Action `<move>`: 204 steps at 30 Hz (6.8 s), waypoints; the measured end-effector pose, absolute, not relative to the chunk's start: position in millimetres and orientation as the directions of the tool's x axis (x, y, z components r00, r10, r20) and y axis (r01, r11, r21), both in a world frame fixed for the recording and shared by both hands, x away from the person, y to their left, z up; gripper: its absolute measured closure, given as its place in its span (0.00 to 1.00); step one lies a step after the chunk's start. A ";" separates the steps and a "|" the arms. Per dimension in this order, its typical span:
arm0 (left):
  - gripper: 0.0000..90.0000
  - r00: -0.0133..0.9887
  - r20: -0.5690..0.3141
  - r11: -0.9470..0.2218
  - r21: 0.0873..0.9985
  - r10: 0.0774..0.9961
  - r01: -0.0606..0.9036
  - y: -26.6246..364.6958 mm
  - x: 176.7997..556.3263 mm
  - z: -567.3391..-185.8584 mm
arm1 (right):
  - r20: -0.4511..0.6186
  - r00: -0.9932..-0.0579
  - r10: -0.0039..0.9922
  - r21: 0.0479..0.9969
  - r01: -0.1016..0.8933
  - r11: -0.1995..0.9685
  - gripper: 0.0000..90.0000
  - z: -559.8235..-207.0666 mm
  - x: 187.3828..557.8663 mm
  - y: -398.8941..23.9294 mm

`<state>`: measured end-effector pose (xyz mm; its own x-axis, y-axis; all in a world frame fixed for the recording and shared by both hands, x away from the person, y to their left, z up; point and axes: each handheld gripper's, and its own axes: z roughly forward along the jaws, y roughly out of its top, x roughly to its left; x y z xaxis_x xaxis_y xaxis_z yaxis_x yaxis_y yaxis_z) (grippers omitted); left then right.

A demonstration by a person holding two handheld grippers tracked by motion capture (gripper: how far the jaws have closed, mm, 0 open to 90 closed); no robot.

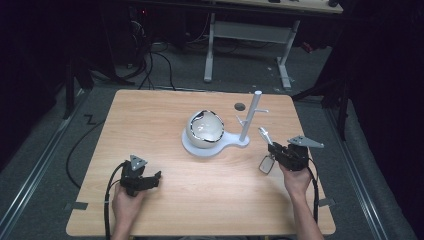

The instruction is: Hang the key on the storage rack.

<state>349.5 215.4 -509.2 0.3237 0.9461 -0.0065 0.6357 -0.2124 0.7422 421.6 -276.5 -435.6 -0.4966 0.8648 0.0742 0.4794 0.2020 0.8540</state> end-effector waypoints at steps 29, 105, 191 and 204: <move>0.22 0.323 -0.007 -0.212 0.742 0.946 0.636 215.4 349.5 -509.2 | 0.063 -0.639 0.767 0.913 0.348 0.215 0.83 -397.3 400.7 -243.4; 0.22 0.322 -0.006 -0.211 0.743 0.947 0.635 215.3 349.4 -509.3 | 0.202 -0.617 0.761 0.874 0.464 0.144 0.83 -426.8 439.6 -232.3; 0.22 0.320 -0.008 -0.208 0.745 0.947 0.634 214.9 349.4 -509.4 | 0.056 -0.497 0.866 0.877 0.438 0.195 0.61 -437.5 413.6 -257.4; 0.22 0.321 -0.007 -0.209 0.744 0.947 0.634 214.8 349.3 -509.4 | 0.059 -0.484 0.873 0.881 0.436 0.182 0.60 -438.6 407.9 -263.6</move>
